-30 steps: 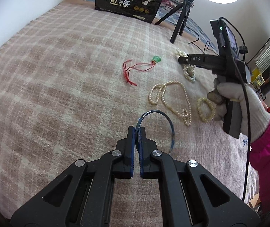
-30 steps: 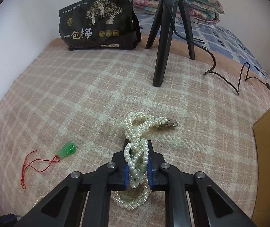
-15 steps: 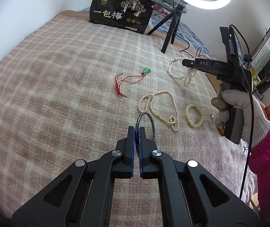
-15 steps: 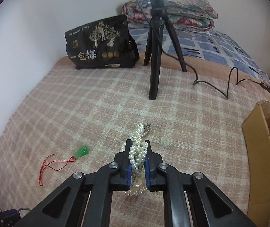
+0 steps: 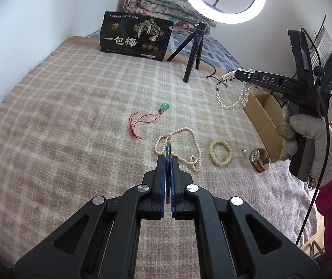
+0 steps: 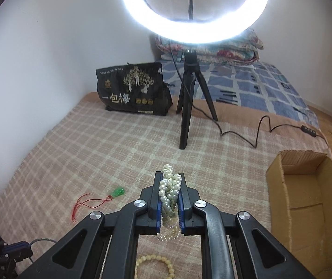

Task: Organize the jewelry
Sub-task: 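Lift the pearl necklace with the right tool toward the box while left tool carries the bangle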

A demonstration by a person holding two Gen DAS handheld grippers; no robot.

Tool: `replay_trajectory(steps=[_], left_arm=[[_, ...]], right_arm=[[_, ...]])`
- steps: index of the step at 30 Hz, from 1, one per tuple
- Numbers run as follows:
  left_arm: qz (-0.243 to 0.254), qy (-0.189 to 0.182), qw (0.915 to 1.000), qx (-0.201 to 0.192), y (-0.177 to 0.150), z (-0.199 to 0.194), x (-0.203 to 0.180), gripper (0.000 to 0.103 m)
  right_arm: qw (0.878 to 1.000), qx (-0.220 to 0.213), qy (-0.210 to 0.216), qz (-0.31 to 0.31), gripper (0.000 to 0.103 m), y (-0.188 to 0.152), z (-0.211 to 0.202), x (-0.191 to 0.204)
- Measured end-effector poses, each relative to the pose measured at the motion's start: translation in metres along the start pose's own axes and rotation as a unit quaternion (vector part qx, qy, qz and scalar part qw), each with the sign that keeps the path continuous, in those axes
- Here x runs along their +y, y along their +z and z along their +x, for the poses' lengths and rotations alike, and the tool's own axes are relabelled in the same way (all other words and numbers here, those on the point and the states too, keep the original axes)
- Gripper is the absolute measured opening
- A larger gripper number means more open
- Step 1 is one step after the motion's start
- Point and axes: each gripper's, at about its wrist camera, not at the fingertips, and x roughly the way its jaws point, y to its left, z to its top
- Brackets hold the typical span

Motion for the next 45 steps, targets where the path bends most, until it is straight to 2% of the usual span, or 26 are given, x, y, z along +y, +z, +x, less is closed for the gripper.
replay_trajectory(steps=[9,22,36,45], left_arm=[[0.032,-0.016,0.9992,-0.019,0.007,-0.015,-0.033,0.001],[0.081,-0.062,0.9943,-0.032,0.022,-0.013,-0.111,0.001],[0.118,-0.127,0.9842,-0.036,0.044,0.019,-0.215,0.001],[0.126,-0.154,0.9794,-0.034,0.052,0.051,-0.272,0.001]], right_arm=[[1.000,-0.029,-0.012,0.002,0.009,0.003,-0.046,-0.016],[0.997,-0.058,-0.038,0.034,0.009,0.000,-0.095,-0.080],[0.992,-0.067,-0.075,0.078,0.009,-0.017,-0.113,-0.163],[0.990,-0.057,-0.087,0.095,0.009,-0.032,-0.107,-0.203]])
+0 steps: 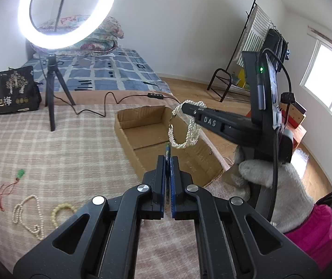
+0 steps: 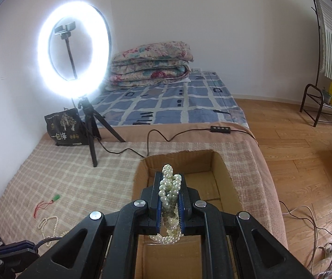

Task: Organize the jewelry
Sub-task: 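Lift the pearl necklace with the right tool toward the box while left tool carries the bangle, then open the right tool over the box while left tool releases the bangle into it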

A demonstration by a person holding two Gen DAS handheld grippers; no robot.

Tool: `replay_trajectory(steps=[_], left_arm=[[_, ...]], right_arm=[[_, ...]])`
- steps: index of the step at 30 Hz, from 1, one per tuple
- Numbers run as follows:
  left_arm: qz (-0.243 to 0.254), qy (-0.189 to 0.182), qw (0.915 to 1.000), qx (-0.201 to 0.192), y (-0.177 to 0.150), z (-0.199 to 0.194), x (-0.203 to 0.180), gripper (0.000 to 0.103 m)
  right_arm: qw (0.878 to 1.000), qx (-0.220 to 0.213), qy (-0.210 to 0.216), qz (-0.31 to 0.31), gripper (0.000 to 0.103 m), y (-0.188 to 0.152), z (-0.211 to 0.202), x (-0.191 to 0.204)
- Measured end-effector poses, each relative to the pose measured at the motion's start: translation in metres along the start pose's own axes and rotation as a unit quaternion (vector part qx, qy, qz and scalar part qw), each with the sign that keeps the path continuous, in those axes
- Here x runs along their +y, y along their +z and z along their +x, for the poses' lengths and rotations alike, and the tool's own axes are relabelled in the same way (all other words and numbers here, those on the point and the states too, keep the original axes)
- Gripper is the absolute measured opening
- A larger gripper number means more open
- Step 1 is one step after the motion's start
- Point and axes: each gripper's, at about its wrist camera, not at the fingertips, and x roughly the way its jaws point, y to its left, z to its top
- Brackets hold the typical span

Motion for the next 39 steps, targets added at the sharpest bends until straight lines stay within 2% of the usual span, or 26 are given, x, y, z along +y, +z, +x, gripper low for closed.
replay_trajectory(steps=[4,11,18,25,27,28,29,30,31,32,34,39], left_arm=[[-0.010,-0.009,0.9999,0.004,0.003,0.021,-0.006,0.001],[-0.037,-0.017,0.9985,0.035,-0.003,0.057,-0.007,0.001],[-0.053,-0.021,0.9963,0.064,-0.008,0.088,-0.005,0.001],[-0.047,-0.015,0.9962,0.072,-0.013,0.102,-0.002,0.001],[-0.035,-0.011,0.9969,0.069,-0.014,0.102,-0.004,0.002],[-0.030,-0.011,0.9970,0.070,-0.014,0.101,-0.005,0.009],[-0.028,-0.012,0.9970,0.071,-0.014,0.101,-0.005,0.029],[-0.027,-0.010,0.9970,0.072,-0.014,0.099,-0.005,0.043],[-0.028,-0.007,0.9974,0.066,-0.015,0.097,-0.004,0.061],[-0.029,-0.007,0.9980,0.056,-0.016,0.092,-0.003,0.063],[-0.023,-0.003,0.9983,0.054,-0.017,0.089,-0.003,0.063],[-0.022,0.001,0.9980,0.059,-0.019,0.083,-0.001,0.063]], right_arm=[[1.000,0.005,-0.002,0.013,0.009,-0.003,0.009,-0.018],[0.999,0.020,0.003,0.031,0.009,-0.009,0.027,-0.039],[0.999,0.033,0.006,0.038,0.009,-0.015,0.043,-0.043],[0.998,0.028,0.008,0.047,0.011,-0.014,0.046,-0.046],[0.999,0.022,0.008,0.050,0.017,-0.013,0.045,-0.046],[0.998,0.018,0.012,0.052,0.028,-0.012,0.044,-0.046],[0.998,0.015,0.015,0.053,0.040,-0.012,0.042,-0.046],[0.998,0.012,0.014,0.053,0.046,-0.011,0.041,-0.046],[0.999,0.008,0.005,0.051,0.062,-0.009,0.040,-0.045],[0.999,0.002,-0.006,0.049,0.078,-0.008,0.038,-0.043],[0.999,-0.014,-0.020,0.045,0.088,-0.006,0.033,-0.041],[0.998,-0.022,-0.038,0.047,0.100,-0.001,0.026,-0.039]])
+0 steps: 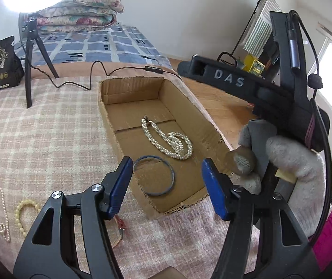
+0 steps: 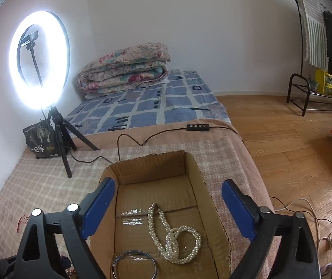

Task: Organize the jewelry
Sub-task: 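Open the right tool over the box while left tool releases the bangle into it, then withdraw both open tools from the box back over the blanket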

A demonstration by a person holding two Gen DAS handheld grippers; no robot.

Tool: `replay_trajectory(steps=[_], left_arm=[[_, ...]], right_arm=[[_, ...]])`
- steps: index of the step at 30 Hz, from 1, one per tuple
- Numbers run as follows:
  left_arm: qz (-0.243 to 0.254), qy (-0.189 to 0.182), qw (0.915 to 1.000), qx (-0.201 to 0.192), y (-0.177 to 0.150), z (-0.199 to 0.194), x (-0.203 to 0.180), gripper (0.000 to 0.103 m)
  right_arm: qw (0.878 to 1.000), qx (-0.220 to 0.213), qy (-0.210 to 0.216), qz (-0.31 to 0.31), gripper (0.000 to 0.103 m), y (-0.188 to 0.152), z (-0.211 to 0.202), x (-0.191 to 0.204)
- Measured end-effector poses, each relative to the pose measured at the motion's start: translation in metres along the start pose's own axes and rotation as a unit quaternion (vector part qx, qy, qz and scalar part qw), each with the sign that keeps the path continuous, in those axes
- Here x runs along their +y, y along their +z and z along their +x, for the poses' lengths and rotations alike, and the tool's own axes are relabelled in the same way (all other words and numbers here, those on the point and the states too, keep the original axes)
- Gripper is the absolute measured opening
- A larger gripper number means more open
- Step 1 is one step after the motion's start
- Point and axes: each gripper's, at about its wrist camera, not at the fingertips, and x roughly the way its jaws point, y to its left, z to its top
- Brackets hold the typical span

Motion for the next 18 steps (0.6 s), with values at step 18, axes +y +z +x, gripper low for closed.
replay_trajectory(steps=[18], left_arm=[[-0.004,0.023,0.9994,-0.025,-0.008,-0.074,0.042,0.063]], right_arm=[[1.000,-0.016,-0.026,0.006,0.103,0.008,-0.048,0.032]])
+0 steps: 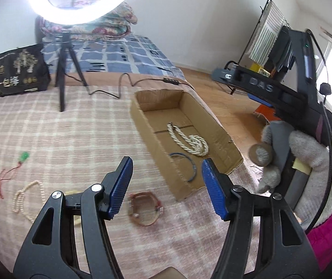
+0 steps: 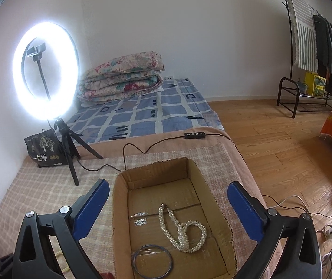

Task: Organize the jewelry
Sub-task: 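Withdraw both open tools from the box back over the blanket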

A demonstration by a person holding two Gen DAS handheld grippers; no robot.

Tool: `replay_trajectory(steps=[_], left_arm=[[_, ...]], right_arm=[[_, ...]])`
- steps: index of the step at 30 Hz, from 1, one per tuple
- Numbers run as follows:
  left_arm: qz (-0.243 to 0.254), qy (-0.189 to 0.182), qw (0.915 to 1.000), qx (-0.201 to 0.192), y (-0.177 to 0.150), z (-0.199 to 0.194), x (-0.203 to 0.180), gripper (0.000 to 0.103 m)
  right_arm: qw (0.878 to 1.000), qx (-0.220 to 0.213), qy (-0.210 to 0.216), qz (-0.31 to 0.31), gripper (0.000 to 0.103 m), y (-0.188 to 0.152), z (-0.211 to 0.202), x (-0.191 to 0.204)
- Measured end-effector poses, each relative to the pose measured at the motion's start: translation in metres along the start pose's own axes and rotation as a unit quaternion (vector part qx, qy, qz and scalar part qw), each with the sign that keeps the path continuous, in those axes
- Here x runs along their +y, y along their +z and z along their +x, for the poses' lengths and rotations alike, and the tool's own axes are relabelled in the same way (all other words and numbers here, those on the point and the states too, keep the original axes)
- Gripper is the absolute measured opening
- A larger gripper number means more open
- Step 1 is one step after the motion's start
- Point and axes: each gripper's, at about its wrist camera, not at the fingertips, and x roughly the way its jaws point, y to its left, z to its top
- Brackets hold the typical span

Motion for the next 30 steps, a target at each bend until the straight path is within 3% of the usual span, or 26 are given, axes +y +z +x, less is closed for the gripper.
replay_trajectory(steps=[12,23,30], left_arm=[[0.009,0.021,0.9996,-0.016,-0.001,-0.072,0.066,0.063],[0.001,0.049,0.9988,-0.008,-0.012,-0.114,0.139,0.063],[-0.005,0.053,0.9984,0.018,-0.029,-0.114,0.168,0.063]], right_arm=[[1.000,-0.016,0.020,-0.009,0.103,-0.016,-0.068,0.047],[0.996,0.013,0.071,-0.057,0.103,-0.073,-0.108,0.107],[0.990,0.035,0.097,-0.097,0.103,-0.116,-0.101,0.133]])
